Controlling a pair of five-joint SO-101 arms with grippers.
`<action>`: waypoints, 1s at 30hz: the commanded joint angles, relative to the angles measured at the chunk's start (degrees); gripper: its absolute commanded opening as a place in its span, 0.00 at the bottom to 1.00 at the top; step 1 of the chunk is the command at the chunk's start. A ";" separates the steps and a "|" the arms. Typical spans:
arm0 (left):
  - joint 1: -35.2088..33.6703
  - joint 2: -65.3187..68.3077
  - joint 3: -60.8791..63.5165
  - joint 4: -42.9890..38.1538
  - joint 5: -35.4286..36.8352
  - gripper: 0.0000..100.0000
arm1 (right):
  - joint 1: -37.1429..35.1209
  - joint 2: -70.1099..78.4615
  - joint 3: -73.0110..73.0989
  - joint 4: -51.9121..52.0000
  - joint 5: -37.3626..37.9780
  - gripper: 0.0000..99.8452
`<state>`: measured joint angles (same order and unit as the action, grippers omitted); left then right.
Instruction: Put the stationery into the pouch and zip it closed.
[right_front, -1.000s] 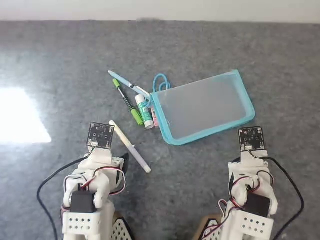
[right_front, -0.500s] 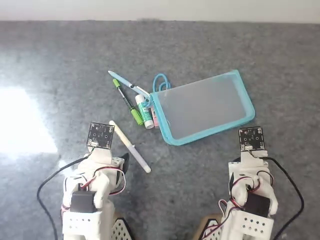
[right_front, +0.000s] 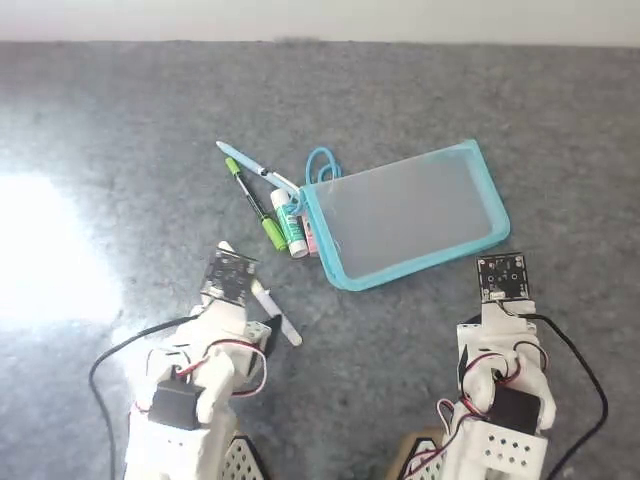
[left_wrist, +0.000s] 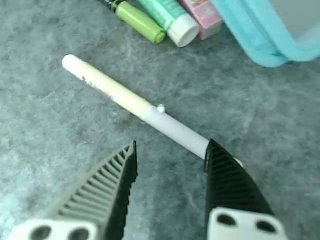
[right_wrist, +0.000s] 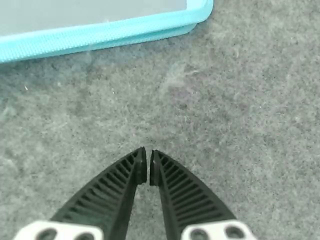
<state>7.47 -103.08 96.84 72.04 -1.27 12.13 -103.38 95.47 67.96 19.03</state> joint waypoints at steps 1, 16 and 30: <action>6.24 -1.05 -0.40 -0.18 0.44 0.21 | -2.86 -0.57 0.97 -1.63 0.44 0.03; 7.56 -0.97 -0.40 -1.49 0.26 0.20 | -13.05 4.88 -15.30 -10.33 4.92 0.03; -22.68 -0.97 -0.40 -9.58 -17.49 0.20 | -40.22 81.27 -64.88 -5.76 -7.38 0.03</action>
<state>-8.62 -103.08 96.84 66.86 -19.21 -21.80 -38.07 41.76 62.24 13.76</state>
